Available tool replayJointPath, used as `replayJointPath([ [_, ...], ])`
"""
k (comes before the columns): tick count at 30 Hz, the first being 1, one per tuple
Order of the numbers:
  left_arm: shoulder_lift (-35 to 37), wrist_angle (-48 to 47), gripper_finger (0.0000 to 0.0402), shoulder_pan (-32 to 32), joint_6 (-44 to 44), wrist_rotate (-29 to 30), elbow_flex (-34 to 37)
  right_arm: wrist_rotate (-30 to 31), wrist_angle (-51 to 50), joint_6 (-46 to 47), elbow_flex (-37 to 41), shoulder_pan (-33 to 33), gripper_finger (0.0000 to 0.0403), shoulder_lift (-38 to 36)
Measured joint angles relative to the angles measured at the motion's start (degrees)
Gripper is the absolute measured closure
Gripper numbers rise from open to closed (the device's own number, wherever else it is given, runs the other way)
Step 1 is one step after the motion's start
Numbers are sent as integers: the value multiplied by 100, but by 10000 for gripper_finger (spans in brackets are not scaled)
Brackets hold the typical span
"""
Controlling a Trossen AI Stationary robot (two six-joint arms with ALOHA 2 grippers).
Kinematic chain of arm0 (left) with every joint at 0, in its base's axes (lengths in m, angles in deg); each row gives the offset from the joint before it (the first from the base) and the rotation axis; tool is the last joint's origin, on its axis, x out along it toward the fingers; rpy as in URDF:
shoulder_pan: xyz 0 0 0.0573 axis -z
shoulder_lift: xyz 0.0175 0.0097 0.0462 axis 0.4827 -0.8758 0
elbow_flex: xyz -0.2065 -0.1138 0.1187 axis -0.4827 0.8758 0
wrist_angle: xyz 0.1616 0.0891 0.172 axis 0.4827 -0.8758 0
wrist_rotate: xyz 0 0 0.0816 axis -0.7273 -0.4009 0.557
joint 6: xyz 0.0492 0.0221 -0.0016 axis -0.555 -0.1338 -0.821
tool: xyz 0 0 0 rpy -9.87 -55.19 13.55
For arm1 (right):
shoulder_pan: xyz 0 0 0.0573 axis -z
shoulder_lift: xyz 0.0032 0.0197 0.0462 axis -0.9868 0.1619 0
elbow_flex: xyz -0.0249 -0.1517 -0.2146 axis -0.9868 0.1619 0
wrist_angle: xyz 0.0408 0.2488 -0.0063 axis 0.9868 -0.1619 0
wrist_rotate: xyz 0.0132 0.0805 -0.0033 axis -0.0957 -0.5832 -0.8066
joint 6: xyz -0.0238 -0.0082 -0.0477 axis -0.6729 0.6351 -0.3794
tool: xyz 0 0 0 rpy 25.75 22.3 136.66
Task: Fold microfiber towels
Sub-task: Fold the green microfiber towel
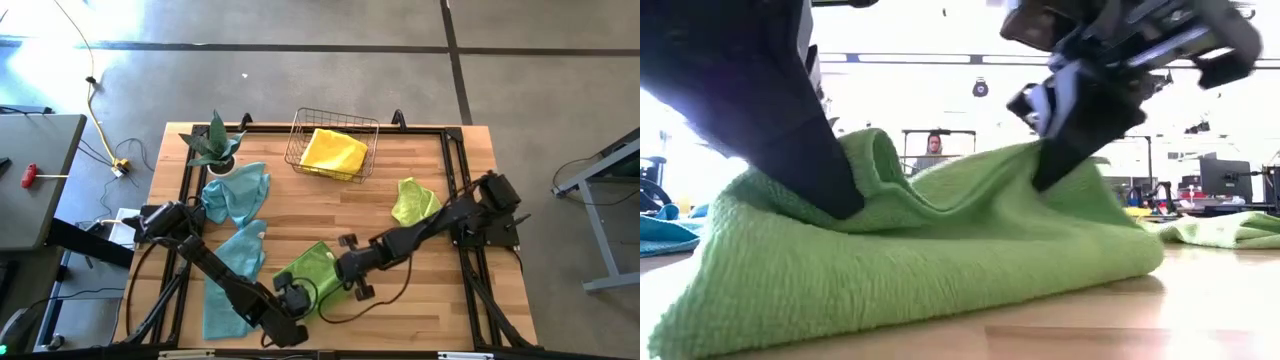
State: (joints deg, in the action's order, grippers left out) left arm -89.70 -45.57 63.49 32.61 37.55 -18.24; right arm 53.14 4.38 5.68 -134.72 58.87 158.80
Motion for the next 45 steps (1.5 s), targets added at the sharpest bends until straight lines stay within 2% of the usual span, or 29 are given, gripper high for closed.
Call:
replayJointPath([
  [5, 95, -841, 401, 4, 551, 324, 0, 37, 28, -823, -262, 284, 402, 129],
  [10, 140, -1499, 401, -2, 948, 491, 0, 177, 114, -1196, -284, 535, 402, 220],
  [15, 136, -1955, 401, -59, 1188, 527, 2, 350, 170, -1697, -284, 704, 402, 457],
  [20, 136, -2056, 401, -98, 1216, 464, 0, 399, 281, -1763, -284, 821, 401, 563],
  [23, 136, -2078, 400, -97, 1051, 415, 0, 509, 384, -1915, -284, 835, 384, 563],
  [28, 133, -2125, 375, -92, 1039, 77, 0, 607, 466, -2253, -319, 831, 320, 559],
  [33, 130, -2291, 334, -97, 897, 99, 0, 1303, 465, -2005, -319, 830, 260, 530],
  [38, 127, -2542, 301, -203, 919, 156, 0, 1504, 265, -1631, -316, 795, 248, 357],
  [40, 127, -2674, 294, -256, 1009, 104, -9, 1475, 256, -1461, -316, 723, 249, 297],
  [45, 125, -3271, 292, -377, 1345, 4, -87, 864, 326, -1091, -319, 462, 257, 321],
])
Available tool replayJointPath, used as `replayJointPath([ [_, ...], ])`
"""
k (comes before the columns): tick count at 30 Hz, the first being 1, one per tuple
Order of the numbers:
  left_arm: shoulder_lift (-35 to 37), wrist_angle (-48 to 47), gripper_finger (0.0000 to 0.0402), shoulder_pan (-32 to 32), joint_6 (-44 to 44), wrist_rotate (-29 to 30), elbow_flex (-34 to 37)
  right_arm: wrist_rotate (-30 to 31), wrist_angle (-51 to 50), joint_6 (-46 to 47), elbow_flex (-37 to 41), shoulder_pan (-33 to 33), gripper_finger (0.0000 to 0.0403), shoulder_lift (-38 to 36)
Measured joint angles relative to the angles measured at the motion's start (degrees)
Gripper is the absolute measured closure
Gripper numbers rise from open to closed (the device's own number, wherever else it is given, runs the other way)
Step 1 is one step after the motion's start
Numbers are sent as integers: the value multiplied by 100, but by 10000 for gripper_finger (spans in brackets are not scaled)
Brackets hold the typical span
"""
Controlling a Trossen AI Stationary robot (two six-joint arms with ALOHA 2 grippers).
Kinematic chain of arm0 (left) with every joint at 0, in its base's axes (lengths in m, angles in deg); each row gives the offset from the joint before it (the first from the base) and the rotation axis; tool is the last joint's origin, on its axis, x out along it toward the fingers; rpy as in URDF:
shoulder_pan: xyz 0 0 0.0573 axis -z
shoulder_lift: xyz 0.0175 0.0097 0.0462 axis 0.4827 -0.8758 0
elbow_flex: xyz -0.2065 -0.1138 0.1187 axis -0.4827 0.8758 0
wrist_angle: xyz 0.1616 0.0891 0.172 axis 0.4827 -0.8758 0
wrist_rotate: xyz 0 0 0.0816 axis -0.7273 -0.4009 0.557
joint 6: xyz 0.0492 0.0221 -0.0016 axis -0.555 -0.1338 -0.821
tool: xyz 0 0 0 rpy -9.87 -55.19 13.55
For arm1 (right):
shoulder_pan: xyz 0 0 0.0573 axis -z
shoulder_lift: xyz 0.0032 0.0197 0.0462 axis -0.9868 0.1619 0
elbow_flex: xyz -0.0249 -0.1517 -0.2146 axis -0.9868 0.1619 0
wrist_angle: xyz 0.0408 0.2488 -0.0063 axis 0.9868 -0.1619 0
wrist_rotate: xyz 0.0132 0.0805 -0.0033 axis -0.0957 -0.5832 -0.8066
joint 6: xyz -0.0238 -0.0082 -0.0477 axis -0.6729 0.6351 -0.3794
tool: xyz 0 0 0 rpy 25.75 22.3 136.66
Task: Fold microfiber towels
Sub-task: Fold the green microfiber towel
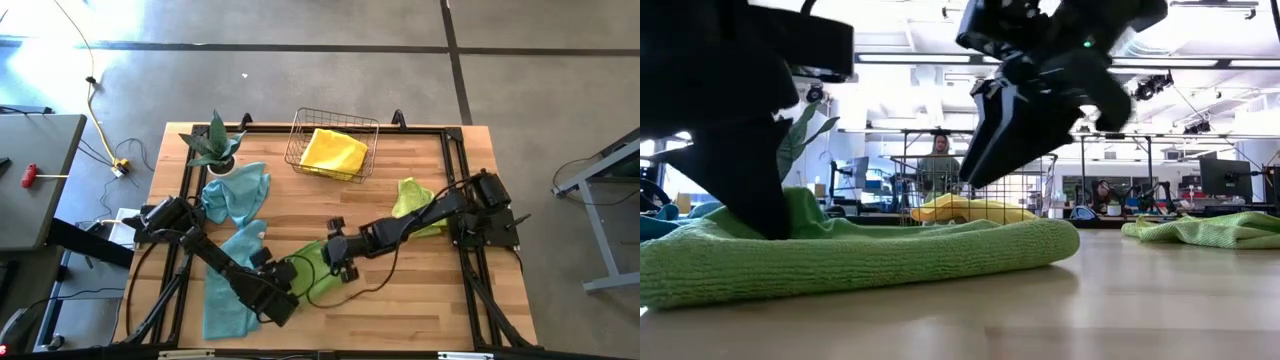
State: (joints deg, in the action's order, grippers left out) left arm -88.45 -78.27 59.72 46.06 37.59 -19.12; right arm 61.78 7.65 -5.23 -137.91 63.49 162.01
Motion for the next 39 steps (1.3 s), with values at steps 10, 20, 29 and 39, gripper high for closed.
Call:
replayJointPath([
  [10, 0, -650, 292, 49, 76, -434, 0, -5, -104, 389, 2, -508, 258, 25],
  [20, 0, -551, 283, 29, -605, -439, 0, -18, -97, 700, 2, -736, 258, 25],
  [29, 0, -110, 240, -122, -1029, -168, -2, 0, -97, 773, 2, -708, 258, 25],
  [39, 4, -118, 222, -318, -1000, -876, -9, -4, -118, 1577, 3, -708, 258, 25],
])
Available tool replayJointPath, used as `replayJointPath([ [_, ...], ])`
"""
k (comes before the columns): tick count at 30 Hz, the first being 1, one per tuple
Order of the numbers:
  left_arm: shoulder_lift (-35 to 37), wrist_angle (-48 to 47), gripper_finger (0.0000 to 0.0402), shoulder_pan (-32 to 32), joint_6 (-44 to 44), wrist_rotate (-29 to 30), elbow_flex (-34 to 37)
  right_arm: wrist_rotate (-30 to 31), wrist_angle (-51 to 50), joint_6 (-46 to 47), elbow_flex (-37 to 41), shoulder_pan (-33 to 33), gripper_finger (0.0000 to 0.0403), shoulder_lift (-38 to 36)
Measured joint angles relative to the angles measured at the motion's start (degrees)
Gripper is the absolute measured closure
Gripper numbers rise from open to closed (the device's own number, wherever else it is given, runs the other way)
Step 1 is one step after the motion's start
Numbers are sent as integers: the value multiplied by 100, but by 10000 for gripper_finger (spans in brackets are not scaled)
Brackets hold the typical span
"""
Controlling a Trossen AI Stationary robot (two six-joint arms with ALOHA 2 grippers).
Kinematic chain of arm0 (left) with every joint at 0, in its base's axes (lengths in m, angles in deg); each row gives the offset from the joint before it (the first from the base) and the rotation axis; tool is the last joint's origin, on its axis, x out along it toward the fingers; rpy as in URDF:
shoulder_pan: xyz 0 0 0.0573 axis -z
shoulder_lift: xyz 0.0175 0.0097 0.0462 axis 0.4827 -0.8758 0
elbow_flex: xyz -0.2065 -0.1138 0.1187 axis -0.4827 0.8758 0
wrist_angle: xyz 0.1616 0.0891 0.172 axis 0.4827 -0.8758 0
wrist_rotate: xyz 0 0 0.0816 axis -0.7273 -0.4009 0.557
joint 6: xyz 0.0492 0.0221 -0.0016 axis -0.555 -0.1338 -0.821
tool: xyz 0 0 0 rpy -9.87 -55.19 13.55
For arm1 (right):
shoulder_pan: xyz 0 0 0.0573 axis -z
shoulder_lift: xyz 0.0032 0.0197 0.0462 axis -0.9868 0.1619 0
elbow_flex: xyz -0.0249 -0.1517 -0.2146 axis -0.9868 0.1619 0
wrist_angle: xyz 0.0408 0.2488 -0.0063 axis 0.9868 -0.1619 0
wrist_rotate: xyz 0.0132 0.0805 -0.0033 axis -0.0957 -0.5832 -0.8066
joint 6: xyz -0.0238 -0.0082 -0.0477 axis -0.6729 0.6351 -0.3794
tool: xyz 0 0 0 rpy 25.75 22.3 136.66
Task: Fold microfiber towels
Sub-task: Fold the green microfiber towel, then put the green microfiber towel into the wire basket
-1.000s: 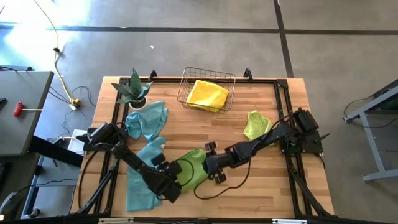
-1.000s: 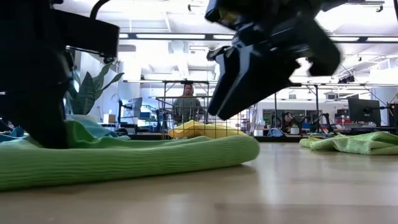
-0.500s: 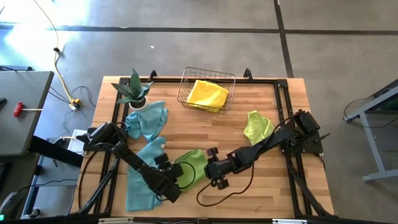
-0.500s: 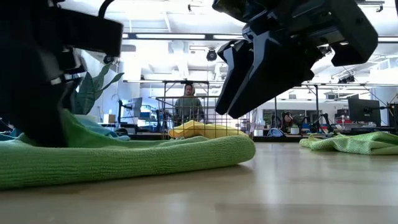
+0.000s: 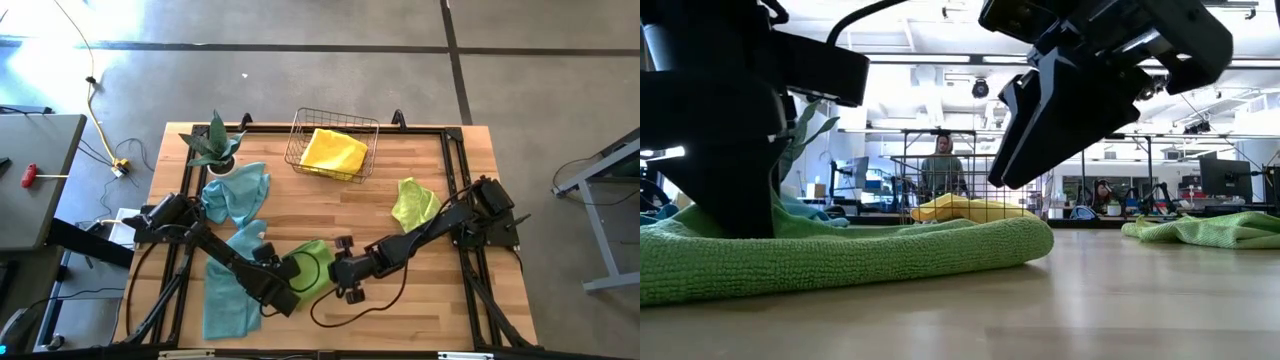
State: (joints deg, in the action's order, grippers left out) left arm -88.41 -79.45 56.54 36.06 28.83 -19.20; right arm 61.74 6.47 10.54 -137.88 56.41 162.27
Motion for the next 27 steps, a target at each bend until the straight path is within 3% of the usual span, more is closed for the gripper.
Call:
replayJointPath([
  [9, 0, -40, 218, 0, -329, -22, -55, -5, -8, 366, -1, 2, 258, -2],
  [15, -4, -34, 217, 7, -276, -102, -600, 59, -16, 677, -1, 28, 258, -4],
  [21, -4, -21, 217, 24, -803, 416, -1122, 189, -34, 1004, 0, 42, 258, -4],
  [27, -4, -39, 217, 28, -978, 605, -1187, 187, -43, 1121, -1, 42, 258, -4],
])
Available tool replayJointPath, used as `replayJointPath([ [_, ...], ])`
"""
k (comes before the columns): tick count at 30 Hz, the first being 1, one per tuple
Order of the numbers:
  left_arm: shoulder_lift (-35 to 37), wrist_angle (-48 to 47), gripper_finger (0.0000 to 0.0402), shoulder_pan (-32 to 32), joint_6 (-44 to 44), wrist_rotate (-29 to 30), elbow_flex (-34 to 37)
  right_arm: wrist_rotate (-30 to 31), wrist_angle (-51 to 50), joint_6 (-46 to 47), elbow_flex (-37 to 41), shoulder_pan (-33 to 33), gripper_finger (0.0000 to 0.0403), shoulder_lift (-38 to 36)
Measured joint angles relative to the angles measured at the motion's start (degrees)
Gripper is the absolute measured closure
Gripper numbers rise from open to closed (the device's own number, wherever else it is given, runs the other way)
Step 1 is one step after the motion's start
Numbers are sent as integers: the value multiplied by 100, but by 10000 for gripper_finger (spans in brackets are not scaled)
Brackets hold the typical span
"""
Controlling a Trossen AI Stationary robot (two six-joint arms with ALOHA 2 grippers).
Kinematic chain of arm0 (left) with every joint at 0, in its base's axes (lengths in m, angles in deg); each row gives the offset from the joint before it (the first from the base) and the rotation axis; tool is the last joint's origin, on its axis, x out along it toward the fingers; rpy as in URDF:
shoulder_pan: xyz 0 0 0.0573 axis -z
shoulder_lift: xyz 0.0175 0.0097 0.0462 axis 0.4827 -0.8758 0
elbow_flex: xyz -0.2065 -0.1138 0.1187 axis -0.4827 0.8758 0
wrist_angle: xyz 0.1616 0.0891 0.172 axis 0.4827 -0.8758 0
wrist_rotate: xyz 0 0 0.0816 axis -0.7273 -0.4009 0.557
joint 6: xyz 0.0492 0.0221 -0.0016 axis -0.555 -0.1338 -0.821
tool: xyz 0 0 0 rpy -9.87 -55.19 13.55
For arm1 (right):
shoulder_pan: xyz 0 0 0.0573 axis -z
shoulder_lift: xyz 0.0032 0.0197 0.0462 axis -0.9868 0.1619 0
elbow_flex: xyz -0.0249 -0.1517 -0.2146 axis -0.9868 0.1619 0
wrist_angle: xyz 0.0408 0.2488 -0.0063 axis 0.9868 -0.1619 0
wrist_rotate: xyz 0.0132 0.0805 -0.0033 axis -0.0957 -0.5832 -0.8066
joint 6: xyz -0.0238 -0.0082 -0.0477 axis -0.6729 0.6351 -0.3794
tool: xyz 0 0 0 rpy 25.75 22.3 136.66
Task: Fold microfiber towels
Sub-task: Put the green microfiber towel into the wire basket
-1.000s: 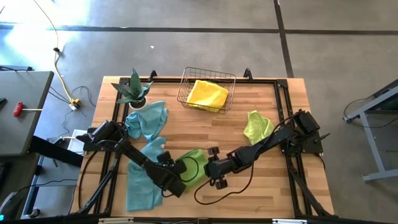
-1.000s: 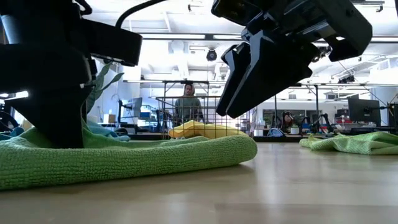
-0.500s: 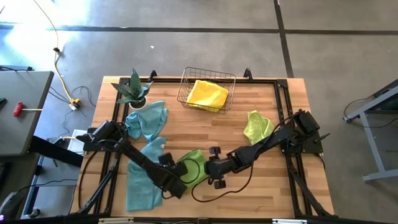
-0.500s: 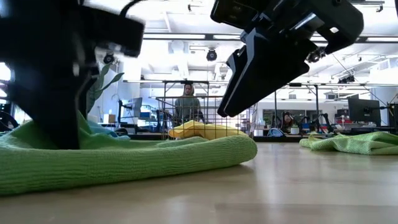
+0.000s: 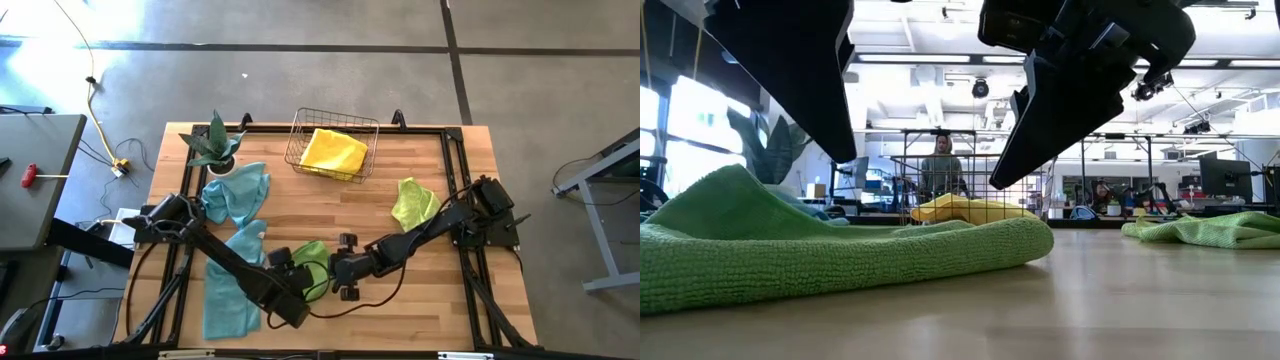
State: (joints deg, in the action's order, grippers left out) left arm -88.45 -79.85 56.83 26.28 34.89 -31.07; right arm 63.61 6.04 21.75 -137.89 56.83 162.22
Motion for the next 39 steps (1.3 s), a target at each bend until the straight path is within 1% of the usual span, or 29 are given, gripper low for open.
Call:
replayJointPath([
  [5, 0, 0, 218, -17, -100, 43, 0, -1, 0, 22, 0, 40, 258, 0],
  [10, 0, 0, 218, -22, -102, 146, 0, -2, 0, 247, 0, 135, 258, 0],
  [16, 0, 1, 218, -20, -102, 151, 0, -2, 2, 243, 0, 177, 258, 0],
  [21, 0, 2, 218, -20, -198, 294, 0, -1, 1, 243, 1, 175, 258, 0],
  [39, 0, 3, 218, -136, -100, 276, 0, 0, 0, 359, 0, 175, 258, 0],
])
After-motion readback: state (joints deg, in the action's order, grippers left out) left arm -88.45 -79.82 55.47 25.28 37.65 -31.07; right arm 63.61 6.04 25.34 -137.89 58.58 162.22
